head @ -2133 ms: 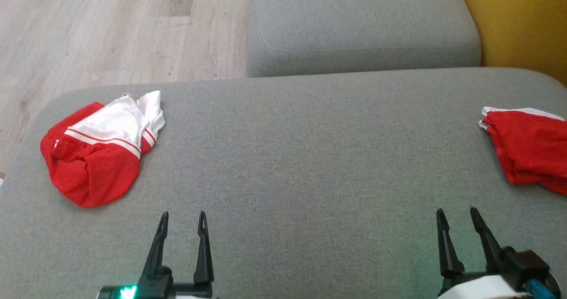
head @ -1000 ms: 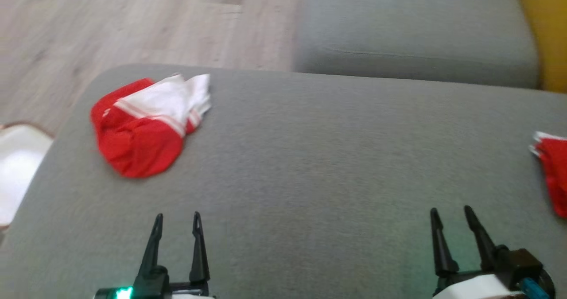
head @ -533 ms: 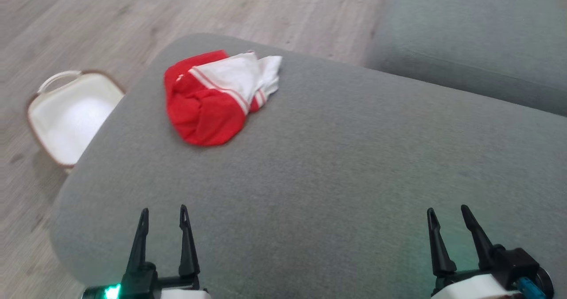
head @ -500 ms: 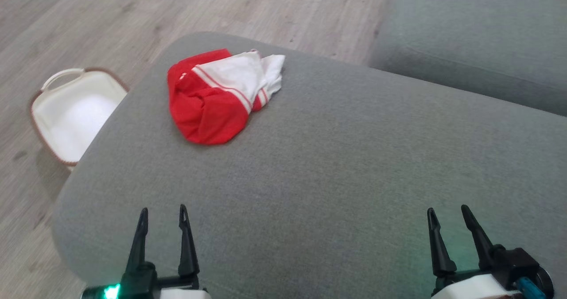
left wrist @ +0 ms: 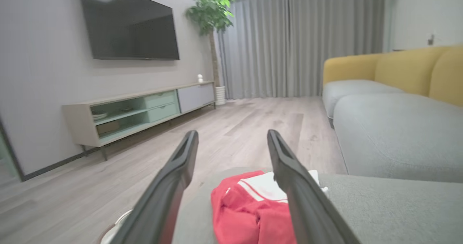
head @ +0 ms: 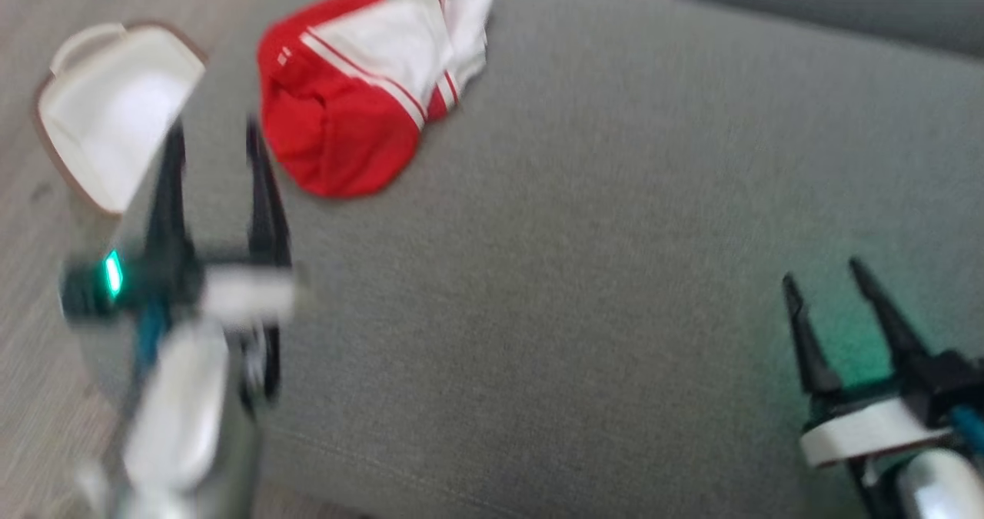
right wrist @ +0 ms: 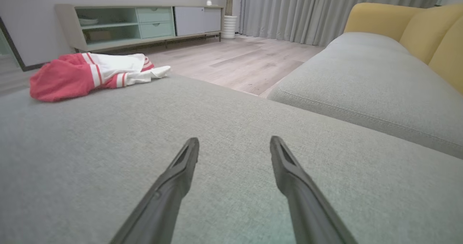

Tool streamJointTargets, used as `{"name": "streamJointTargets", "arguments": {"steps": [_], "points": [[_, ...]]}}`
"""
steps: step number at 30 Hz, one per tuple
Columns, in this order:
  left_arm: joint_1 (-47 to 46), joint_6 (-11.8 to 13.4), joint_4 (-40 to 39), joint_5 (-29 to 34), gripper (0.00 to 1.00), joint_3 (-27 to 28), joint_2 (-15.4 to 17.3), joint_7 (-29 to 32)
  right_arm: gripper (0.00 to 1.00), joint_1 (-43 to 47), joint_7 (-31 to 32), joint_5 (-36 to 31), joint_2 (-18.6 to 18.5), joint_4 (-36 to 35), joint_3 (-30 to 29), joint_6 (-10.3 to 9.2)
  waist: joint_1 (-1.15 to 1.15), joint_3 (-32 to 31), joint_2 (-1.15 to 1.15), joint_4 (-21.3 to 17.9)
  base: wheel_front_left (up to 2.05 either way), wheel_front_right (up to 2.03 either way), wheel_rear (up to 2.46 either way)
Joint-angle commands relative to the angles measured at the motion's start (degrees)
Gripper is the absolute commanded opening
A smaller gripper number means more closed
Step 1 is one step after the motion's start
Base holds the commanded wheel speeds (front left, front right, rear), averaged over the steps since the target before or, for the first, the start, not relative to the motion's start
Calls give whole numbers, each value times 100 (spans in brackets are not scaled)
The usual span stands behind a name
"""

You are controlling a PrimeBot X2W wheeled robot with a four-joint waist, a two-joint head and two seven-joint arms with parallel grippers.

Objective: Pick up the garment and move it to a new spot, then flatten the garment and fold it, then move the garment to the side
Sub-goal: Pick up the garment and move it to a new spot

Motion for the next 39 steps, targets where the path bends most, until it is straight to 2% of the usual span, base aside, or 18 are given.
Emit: {"name": "streamJointTargets", "arguments": {"steps": [1, 4, 7, 8, 9, 10, 14, 19, 20, 21, 22, 25, 30, 33, 36, 39], "points": [[-910, -214, 196, -63, 100, 210, 262, 235, 100, -250, -62, -62, -323, -252, 158, 37, -1, 847, 0, -141, 0, 0, 0], [-2176, -411, 870, -164, 100, 268, 418, 626, 100, -455, -62, -78, -680, -392, 190, 37, -1, 1316, 0, -219, 0, 0, 0], [-3267, -601, 1783, -432, 100, 358, 459, 1322, 100, -624, -62, -78, -984, -539, 175, 37, -1, 1697, 0, -310, 0, 0, 0], [-3267, -601, 1783, -432, 100, 358, 459, 1322, 100, -624, -62, -78, -984, -539, 175, 37, -1, 1697, 0, -310, 0, 0, 0], [-3872, -732, 2488, -675, 100, 426, 431, 1923, 100, -694, -62, -59, -1161, -623, 144, 37, -1, 1885, 0, -368, 0, 0, 0], [-4118, -787, 2827, -786, 100, 461, 426, 2205, 100, -719, -62, -45, -1229, -669, 152, 37, -1, 1959, 0, -415, 0, 0, 0], [-4623, -918, 3693, -1004, 100, 545, 526, 2883, 100, -829, -62, -4, -1374, -778, 269, 37, -1, 2174, 0, -651, 0, 0, 0], [-4858, -883, 4804, -1011, 100, 514, 770, 3558, 100, -1006, -60, 27, -1371, -870, 321, 37, -1, 2407, 0, -955, 0, 0, 0], [-4839, -965, 4959, -1098, 44, 557, 765, 3632, 100, -1021, -60, 30, -1355, -867, 341, 37, -1, 2421, 0, -1010, 0, 0, 0], [-4807, -1050, 5092, -1142, 0, 563, 772, 3684, 100, -1024, -60, 30, -1342, -852, 357, 37, -1, 2419, 0, -1053, 0, 0, 0], [-4779, -1099, 5197, -1150, 0, 551, 800, 3697, 100, -1024, -60, 29, -1324, -829, 344, 37, -1, 2415, 0, -1084, 0, 0, 0], [-4743, -1155, 5296, -1094, 0, 499, 933, 3364, 100, -1039, -61, 25, -1248, -785, 300, 37, -1, 2354, 0, -1148, 0, 0, 0], [-4820, -1332, 5076, -1072, 0, 481, 1096, 2079, 100, -1062, -61, 51, -1027, -683, 342, 37, -1, 1948, 0, -1220, 0, 0, 0], [-4849, -1426, 4935, -1014, 0, 387, 1181, 1449, 100, -1057, -62, 87, -815, -572, 401, 37, -1, 1524, 0, -1304, 0, 0, 0], [-4887, -1381, 4770, -688, 0, 126, 1405, 895, 100, -951, -62, 142, -485, -428, 462, 37, -1, 894, 0, -1486, 0, 0, 0], [-4924, -1415, 4603, -588, 0, -28, 1426, 701, 100, -815, -62, 173, -248, -340, 450, 37, -1, 427, 0, -1675, 0, 0, 0]]}}
